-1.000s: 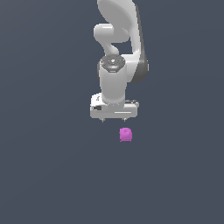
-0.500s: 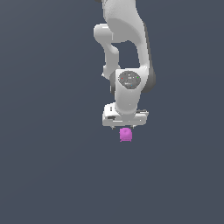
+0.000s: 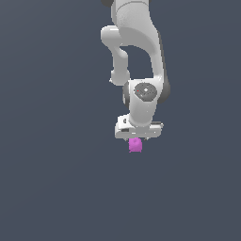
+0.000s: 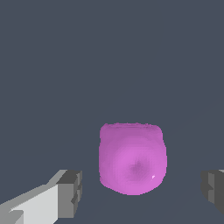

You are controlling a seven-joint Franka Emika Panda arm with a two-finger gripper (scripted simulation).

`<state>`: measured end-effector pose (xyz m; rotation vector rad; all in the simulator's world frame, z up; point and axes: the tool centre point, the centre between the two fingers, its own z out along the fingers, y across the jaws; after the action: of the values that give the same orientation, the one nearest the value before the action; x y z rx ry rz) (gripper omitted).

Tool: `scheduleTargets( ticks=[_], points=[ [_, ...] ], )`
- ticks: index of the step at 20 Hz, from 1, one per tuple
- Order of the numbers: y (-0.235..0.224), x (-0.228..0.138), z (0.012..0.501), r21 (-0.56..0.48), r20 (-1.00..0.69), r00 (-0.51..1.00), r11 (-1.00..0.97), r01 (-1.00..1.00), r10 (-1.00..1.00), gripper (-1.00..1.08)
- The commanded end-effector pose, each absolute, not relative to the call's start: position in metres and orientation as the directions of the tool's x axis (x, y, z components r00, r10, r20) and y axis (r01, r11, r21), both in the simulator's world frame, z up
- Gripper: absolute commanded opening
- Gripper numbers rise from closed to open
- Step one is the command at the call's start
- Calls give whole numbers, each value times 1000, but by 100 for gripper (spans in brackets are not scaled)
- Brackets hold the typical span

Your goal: Pick up the object and move it to a goal position.

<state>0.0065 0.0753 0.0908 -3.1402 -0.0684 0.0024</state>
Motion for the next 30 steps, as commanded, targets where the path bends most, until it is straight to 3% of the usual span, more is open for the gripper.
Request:
scheduleTargets(
  ticks=[1,15,16,30],
  points=[
    [75,7,88,-1,-1,999,-999,43,43,100],
    [76,7,40,0,0,999,-999,43,43,100],
    [76,7,40,0,0,999,-999,43,43,-100],
    [74,6,45,0,1,999,-999,43,43,-100]
  ],
)
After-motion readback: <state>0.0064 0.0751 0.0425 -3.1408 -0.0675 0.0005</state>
